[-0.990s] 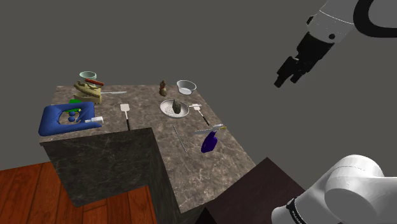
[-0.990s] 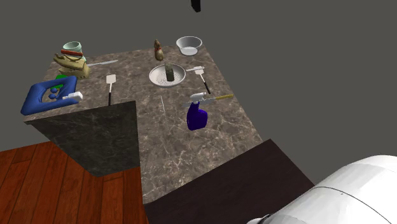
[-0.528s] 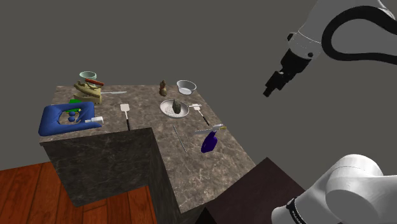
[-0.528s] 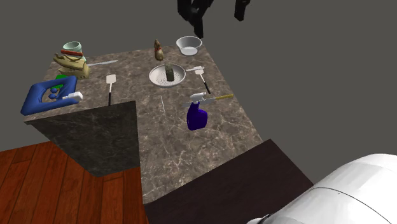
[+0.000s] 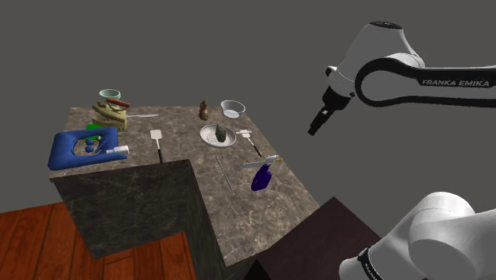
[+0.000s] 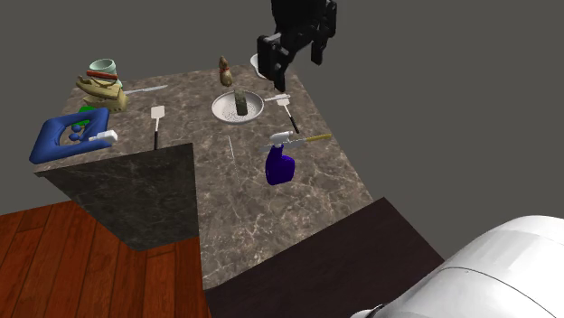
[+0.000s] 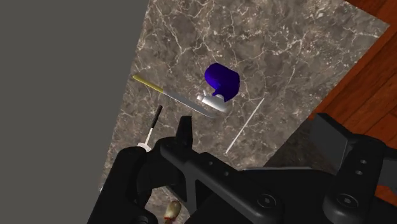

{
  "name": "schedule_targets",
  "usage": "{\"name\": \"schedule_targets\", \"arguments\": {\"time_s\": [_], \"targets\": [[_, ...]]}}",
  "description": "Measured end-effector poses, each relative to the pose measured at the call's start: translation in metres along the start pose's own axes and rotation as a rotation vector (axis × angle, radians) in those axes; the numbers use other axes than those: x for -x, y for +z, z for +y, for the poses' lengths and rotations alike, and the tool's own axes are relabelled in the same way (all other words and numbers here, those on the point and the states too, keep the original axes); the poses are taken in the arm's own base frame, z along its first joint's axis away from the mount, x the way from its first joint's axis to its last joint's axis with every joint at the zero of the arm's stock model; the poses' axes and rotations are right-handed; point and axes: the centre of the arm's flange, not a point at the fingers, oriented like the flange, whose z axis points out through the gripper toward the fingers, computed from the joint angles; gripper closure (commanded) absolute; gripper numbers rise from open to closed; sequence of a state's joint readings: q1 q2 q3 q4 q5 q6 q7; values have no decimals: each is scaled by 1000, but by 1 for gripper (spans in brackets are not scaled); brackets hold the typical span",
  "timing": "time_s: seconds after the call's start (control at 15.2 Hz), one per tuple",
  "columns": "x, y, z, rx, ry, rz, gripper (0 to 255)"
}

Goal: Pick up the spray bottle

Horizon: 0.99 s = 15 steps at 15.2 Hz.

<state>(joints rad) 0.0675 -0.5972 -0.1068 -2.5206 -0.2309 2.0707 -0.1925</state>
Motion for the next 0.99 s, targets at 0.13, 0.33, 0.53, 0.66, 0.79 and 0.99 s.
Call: {"name": "schedule_targets", "arguments": {"time_s": [0.13,0.33,0.53,0.66,0.79,0.99], "targets": [[-9,22,3,2,-57,2,0],[-21,62,8,4,-144,4,0],[-38,97,11,7,-231,9,0],[-48,121,9,9,-289,12,0],[-59,147,10,10,-347,13,0],[-74,181,10,13,-432,18,0]]}}
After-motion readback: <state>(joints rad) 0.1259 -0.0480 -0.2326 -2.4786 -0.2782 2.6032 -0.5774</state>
